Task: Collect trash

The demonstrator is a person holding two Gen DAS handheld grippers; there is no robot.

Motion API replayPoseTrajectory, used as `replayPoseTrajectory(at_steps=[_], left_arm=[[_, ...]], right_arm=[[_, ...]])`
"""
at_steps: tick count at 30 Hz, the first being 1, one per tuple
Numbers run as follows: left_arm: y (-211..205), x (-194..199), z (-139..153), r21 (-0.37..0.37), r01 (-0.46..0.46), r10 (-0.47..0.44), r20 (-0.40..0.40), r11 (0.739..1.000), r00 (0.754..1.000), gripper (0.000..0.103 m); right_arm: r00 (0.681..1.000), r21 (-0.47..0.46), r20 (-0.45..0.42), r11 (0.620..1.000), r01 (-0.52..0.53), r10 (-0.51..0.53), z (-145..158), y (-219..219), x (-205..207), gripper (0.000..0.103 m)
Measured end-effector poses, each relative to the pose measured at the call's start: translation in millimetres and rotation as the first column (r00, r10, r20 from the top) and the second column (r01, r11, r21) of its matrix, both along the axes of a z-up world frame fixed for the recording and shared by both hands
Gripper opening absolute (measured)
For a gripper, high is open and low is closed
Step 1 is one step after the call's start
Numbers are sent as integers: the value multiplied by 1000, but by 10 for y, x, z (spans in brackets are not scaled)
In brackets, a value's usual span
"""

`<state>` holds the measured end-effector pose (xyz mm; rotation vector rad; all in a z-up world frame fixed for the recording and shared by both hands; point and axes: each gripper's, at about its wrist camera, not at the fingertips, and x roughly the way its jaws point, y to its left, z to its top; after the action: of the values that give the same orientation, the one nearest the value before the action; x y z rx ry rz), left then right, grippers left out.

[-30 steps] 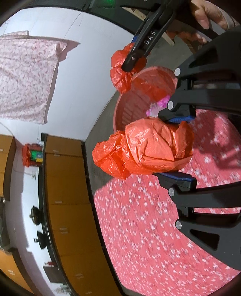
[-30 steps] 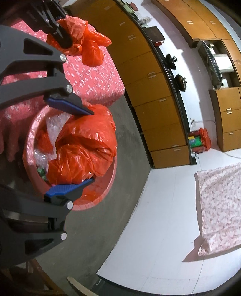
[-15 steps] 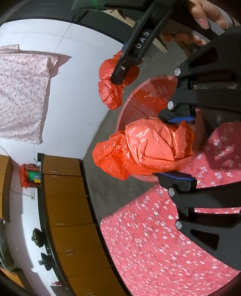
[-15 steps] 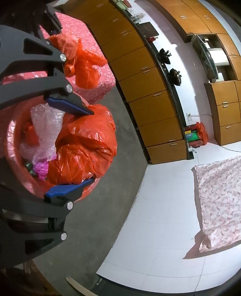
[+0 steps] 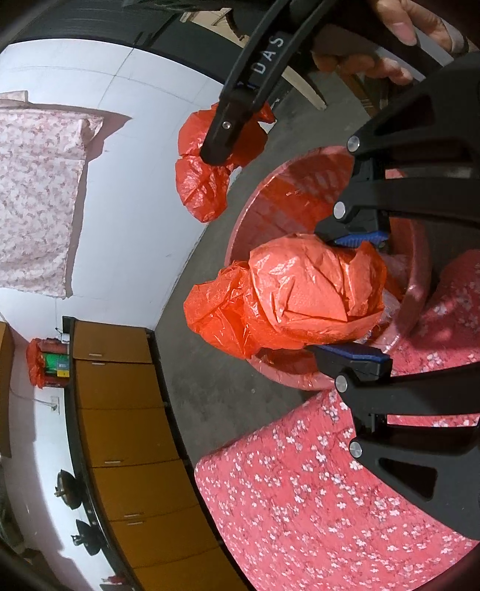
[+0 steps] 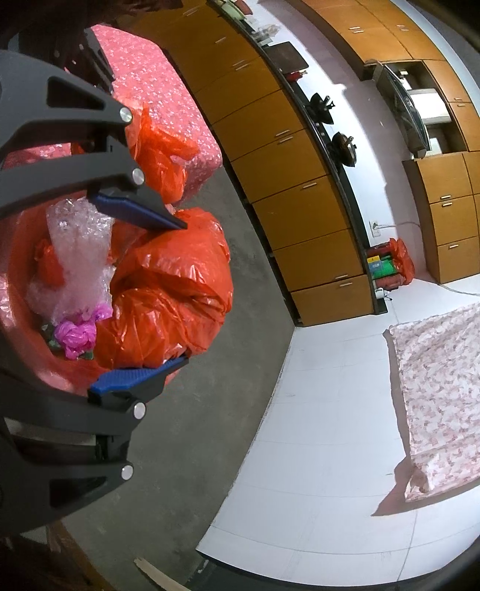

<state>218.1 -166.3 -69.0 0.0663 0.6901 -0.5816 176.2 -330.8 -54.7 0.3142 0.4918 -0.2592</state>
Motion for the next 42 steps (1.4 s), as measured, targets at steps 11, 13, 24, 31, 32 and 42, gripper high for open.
replayPoseTrajectory(at_steps=[11, 13, 24, 31, 32, 42], left_arm=[[-5, 98, -111, 2, -23, 23, -29, 1000, 999, 64], [53, 96, -120, 1, -40, 40, -36, 999, 999, 64], [797, -402, 215, -12, -249, 249, 96, 968, 964, 96], [1275, -978, 464, -20, -387, 383, 210, 922, 900, 101], [1340, -1062, 490, -20, -408, 402, 221, 913, 888, 101], [1679, -1611, 694, -42, -515, 505, 278, 856, 817, 101]], right_arm=[[999, 83, 31, 996, 15, -18, 15, -200, -15, 77], [999, 80, 32, 997, 24, -27, 22, -221, -46, 78], [998, -71, 40, 997, 40, -38, 129, 138, -518, 99], [997, -132, 71, 991, -25, 35, 311, 613, -899, 99], [996, -141, 79, 990, -29, 40, 342, 664, -950, 99], [990, -209, 89, 974, -85, 106, 471, 1113, -1458, 99]])
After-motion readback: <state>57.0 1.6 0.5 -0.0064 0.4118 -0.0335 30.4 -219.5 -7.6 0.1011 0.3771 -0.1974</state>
